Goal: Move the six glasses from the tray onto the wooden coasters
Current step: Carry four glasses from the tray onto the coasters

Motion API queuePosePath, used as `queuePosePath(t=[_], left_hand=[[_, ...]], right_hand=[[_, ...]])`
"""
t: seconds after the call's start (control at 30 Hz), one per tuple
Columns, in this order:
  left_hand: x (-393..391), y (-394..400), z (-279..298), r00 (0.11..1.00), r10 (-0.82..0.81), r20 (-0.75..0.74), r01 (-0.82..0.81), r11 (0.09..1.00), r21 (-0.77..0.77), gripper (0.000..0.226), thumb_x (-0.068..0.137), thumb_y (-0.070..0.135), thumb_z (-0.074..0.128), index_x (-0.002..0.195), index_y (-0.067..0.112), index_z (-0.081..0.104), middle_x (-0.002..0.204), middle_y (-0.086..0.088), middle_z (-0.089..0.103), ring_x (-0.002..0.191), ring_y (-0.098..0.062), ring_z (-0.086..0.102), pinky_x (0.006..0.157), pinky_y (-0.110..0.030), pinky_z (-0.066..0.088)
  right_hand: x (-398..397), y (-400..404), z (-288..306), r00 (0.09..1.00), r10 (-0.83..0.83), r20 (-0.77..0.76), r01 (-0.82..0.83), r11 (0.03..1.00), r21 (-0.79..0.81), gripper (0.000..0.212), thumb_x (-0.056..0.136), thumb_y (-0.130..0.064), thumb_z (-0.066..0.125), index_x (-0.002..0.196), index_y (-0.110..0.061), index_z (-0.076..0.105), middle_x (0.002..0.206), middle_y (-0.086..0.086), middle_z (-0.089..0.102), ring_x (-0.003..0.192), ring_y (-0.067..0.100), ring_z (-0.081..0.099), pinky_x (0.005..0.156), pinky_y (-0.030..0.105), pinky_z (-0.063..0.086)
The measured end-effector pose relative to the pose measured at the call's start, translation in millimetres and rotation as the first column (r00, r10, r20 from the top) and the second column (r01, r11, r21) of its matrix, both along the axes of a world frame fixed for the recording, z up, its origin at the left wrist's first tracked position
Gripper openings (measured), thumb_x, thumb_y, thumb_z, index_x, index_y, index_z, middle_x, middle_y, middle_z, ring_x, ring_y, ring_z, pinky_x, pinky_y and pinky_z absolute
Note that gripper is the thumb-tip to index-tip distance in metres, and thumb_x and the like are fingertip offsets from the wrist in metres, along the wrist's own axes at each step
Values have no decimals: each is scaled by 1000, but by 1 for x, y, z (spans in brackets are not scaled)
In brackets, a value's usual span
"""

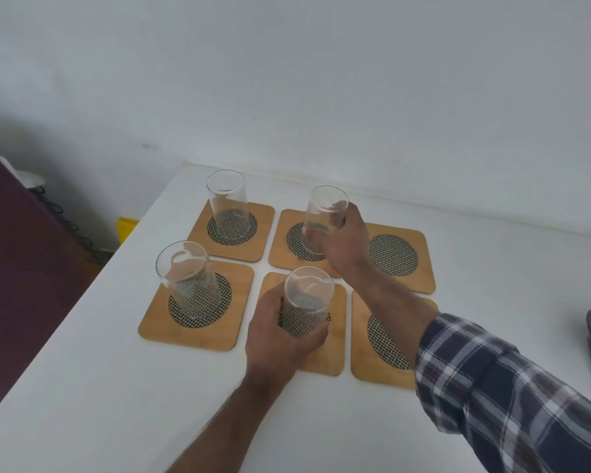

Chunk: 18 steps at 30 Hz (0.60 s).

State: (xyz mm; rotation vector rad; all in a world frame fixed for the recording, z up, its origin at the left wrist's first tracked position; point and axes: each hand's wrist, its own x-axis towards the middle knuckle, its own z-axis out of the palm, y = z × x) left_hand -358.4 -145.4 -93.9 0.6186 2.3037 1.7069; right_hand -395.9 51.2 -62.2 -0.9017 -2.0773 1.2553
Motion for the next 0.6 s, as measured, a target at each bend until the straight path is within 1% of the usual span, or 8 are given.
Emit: queuePosePath(t=[0.07, 0.13, 0.23, 0.3, 0.37, 0.43, 0.5, 0.6], left_hand=[[0, 1, 0, 1000, 7, -9, -7, 1000, -17, 77, 56, 49, 89, 125, 28, 60, 114, 14, 66, 107, -12, 64, 84, -41, 57], [1, 1, 0, 1000, 18, -18, -19, 1000, -23, 78, 55, 50, 88, 124, 28, 60, 113, 14, 66, 107, -12, 63, 85, -41, 57], [1, 2, 0, 999, 36, -31, -37, 999, -31, 79, 55, 50, 87, 126, 29, 59, 114, 16, 65, 108, -11, 63, 85, -39, 57], [2, 2, -1, 998, 41, -39, -42, 999, -32, 80, 56, 50, 87, 127, 29, 58, 114, 16, 65, 109, -10, 62, 85, -39, 57], [2, 2, 0, 999, 31, -45, -32, 999, -31, 82, 56, 52, 87, 129, 30, 56, 116, 16, 64, 110, -11, 61, 86, -39, 58], [2, 2, 1, 997, 23, -69, -25, 999, -29, 84, 56, 53, 86, 131, 30, 55, 118, 16, 63, 112, -10, 60, 87, -37, 57], [2, 3, 0, 996, 19, -84, -21, 999, -25, 87, 55, 54, 85, 132, 31, 53, 119, 17, 61, 113, -9, 58, 89, -31, 56], [3, 2, 0, 996, 14, -89, -15, 1000, -18, 90, 54, 56, 85, 134, 34, 50, 120, 23, 57, 115, -3, 54, 87, -14, 47]], right_hand=[[-6, 1, -5, 1000, 16, 8, -17, 1000, 15, 62, 63, -33, 89, 110, -14, 52, 86, -20, 51, 89, 6, 52, 58, 6, 36], [-9, 0, -9, 1000, 24, 0, -24, 999, 31, 57, 64, -32, 88, 105, -18, 50, 84, -22, 50, 87, 5, 50, 60, 4, 37], [-13, -3, -11, 999, 42, 2, -43, 999, 26, 64, 66, -31, 87, 115, -11, 52, 94, -14, 52, 91, 6, 50, 66, 9, 35], [-15, -4, -10, 999, 50, -3, -50, 999, 19, 67, 66, -30, 88, 118, -9, 52, 97, -11, 54, 93, 8, 52, 69, 11, 37], [-14, -4, -10, 997, 72, -6, -72, 997, -3, 71, 66, -31, 88, 122, -11, 50, 106, -6, 58, 101, 11, 55, 75, 13, 41], [-10, -4, -10, 996, 94, -13, -94, 995, -34, 79, 66, -36, 88, 130, -16, 46, 118, 0, 56, 109, 10, 53, 81, 12, 42], [-2, -5, -9, 995, 94, -14, -95, 994, -63, 88, 63, -46, 87, 135, -21, 42, 123, -1, 54, 114, 9, 51, 87, 17, 41], [21, -5, -4, 997, 74, -13, -75, 993, -87, 96, 59, -62, 82, 137, -26, 39, 127, -4, 53, 119, 9, 49, 92, 25, 40]])
